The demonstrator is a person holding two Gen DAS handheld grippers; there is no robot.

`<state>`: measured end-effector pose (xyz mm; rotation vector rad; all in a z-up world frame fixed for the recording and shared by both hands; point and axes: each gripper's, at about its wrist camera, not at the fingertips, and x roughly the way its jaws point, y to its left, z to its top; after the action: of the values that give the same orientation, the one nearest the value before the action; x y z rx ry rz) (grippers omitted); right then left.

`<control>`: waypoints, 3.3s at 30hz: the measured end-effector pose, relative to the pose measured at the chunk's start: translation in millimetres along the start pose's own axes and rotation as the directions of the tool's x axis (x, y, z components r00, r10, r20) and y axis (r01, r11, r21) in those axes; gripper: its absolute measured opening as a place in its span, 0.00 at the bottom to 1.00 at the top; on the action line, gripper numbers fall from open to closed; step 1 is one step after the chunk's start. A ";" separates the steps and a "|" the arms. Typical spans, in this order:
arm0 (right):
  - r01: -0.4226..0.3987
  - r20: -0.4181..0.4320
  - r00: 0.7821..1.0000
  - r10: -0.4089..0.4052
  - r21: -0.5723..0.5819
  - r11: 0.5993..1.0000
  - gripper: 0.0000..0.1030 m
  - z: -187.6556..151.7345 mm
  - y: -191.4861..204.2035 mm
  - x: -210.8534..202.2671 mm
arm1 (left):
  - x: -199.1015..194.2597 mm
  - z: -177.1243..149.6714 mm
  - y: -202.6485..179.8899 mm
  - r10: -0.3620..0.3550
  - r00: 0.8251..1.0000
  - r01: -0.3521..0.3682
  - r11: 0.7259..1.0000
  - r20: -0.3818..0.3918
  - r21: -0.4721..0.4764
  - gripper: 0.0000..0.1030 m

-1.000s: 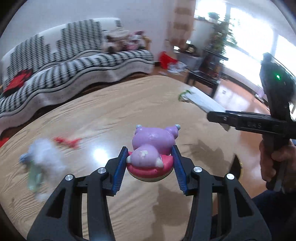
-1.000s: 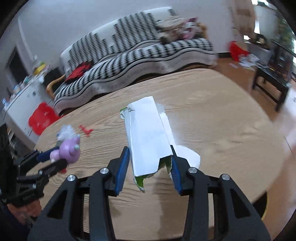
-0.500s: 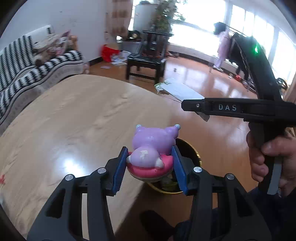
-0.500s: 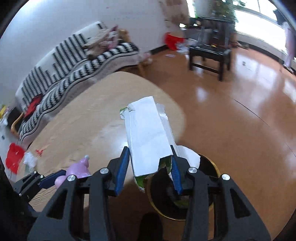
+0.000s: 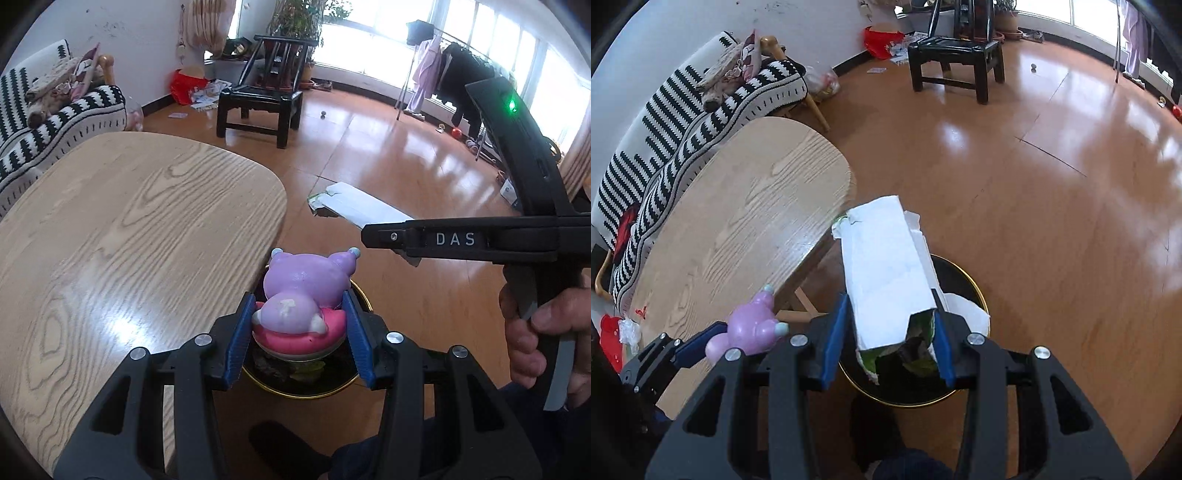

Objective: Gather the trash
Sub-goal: 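Open both tools to drop the pink toy and paper box into the bin, then move both open tools back to the table, then grasp the green toy car with the left tool while the right tool grasps the clear plastic bag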

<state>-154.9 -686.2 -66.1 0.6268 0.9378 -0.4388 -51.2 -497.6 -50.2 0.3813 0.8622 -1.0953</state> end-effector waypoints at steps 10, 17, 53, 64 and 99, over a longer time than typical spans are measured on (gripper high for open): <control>-0.015 0.000 1.000 0.015 -0.001 1.000 0.46 5.7 3.8 0.0 | 8.1 1.1 0.1 -0.005 1.000 0.005 1.000 -0.010 0.005 0.49; -0.025 0.044 0.999 0.024 0.011 1.000 0.68 11.0 4.7 -9.9 | 5.4 1.5 -1.6 0.002 1.000 -0.002 1.000 0.006 0.012 0.65; -0.381 -0.149 0.918 0.369 -0.597 0.706 0.84 -83.1 452.3 5.7 | -320.3 -231.7 308.7 0.595 0.804 -0.483 0.667 0.016 -0.568 0.86; -0.490 -0.288 0.870 0.401 -0.599 0.633 0.84 -122.8 547.8 53.8 | -334.6 -278.9 386.3 0.637 0.769 -0.513 0.558 -0.060 -0.652 0.86; -0.473 -0.252 0.876 0.410 -0.609 0.637 0.15 -116.3 565.4 59.7 | -319.6 -257.5 401.7 0.574 0.818 -0.440 0.584 -0.037 -0.682 0.10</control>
<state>145.0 -194.3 3.6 0.2009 0.9084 0.3792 139.3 43.3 -20.6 -0.0947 0.8391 -0.2173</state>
